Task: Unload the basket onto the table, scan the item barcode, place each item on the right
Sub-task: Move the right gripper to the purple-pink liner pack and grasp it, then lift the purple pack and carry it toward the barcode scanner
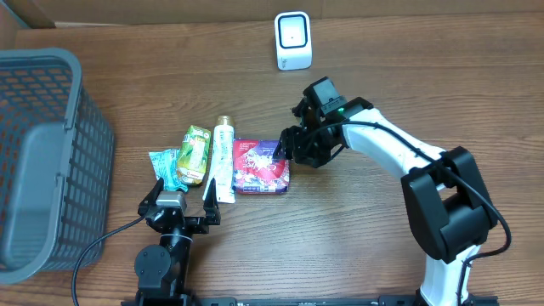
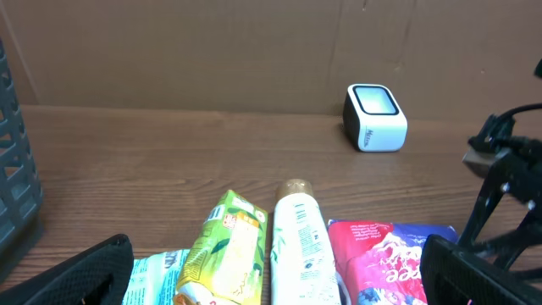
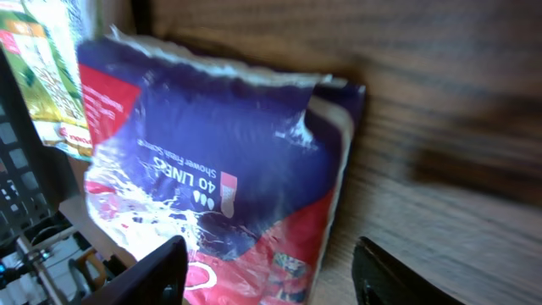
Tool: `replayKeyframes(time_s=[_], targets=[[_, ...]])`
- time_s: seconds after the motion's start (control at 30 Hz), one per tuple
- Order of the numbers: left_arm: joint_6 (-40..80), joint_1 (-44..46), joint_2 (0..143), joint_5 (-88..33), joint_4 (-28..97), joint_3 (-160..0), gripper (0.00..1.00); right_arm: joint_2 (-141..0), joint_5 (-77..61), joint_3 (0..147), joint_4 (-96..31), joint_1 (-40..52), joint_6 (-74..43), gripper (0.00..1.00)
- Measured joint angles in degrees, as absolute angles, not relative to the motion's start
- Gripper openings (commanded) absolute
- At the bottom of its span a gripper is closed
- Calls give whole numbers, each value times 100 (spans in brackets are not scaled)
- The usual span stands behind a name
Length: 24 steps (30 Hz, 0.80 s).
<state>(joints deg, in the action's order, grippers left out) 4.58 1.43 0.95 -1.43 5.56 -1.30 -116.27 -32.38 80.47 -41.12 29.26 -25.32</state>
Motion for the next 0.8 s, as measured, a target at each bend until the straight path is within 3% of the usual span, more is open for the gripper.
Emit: replayKeyframes(time_s=[0.2, 0.47, 0.8], targets=[[456, 143, 97, -143, 556, -130, 100, -11675, -3282, 7957, -3859, 3048, -2698, 47], [458, 143, 97, -143, 556, -130, 100, -11677, -3317, 7734, -3653, 3035, -2941, 4], [458, 143, 97, -143, 556, -130, 99, -11410, -3050, 7736, -4556, 2390, -2751, 4]])
